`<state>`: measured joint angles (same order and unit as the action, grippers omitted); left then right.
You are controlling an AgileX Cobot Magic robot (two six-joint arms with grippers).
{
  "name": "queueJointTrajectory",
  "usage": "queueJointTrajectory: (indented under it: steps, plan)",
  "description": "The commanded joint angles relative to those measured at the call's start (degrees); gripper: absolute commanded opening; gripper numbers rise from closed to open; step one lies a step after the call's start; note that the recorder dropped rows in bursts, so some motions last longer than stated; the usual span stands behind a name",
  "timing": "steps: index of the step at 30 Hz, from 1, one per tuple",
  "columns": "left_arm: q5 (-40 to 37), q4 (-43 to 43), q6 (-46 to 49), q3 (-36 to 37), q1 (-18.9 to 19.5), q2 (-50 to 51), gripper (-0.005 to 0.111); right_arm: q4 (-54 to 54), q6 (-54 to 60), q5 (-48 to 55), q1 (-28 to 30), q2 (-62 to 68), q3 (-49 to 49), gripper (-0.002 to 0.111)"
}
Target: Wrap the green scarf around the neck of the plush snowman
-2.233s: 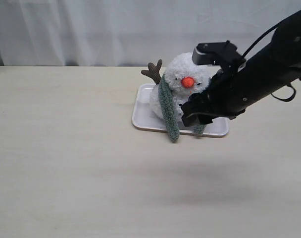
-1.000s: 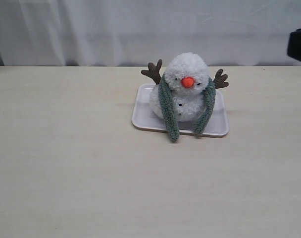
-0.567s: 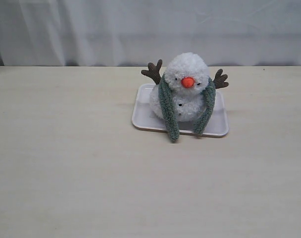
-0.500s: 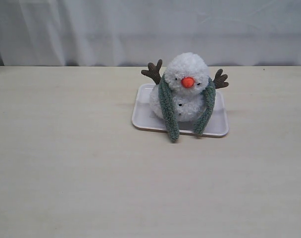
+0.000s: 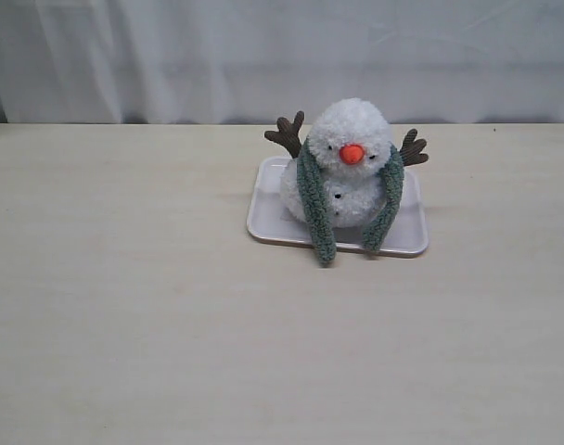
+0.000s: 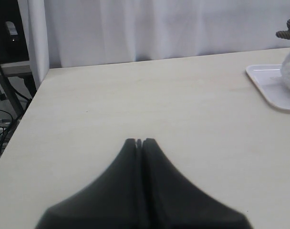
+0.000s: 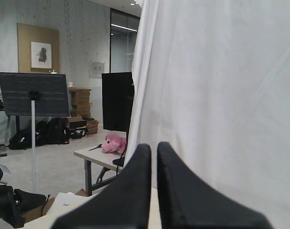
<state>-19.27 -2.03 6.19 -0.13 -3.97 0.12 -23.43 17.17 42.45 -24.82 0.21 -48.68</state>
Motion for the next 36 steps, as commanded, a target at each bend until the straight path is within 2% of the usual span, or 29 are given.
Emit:
queueJointTrajectory:
  steps: [1, 8, 18, 23, 30, 36]
  plan:
    - [0.75, -0.14, -0.29, 0.13, 0.21, -0.12, 0.000, -0.15, 0.00, 0.30, -0.18, -0.21, 0.04, 0.004]
    - [0.75, -0.14, -0.29, 0.13, 0.21, -0.12, 0.000, -0.15, 0.00, -0.17, 1.79, -0.21, 1.45, 0.004]
    - [0.75, -0.14, -0.29, 0.13, 0.21, -0.12, 0.000, 0.83, 0.00, -0.48, 9.44, -0.21, 1.45, 0.004]
    - [0.75, -0.14, -0.29, 0.13, 0.21, -0.12, 0.000, 5.52, -1.93, -3.22, 12.91, -0.21, 1.45, 0.004]
    - [0.75, -0.14, -0.29, 0.13, 0.21, -0.12, 0.000, 18.76, -12.35, -10.79, 18.93, -0.21, 1.45, 0.004]
    - [0.75, -0.14, -0.29, 0.13, 0.21, -0.12, 0.000, 21.37, -12.42, -22.99, 21.97, -0.21, 4.57, 0.004]
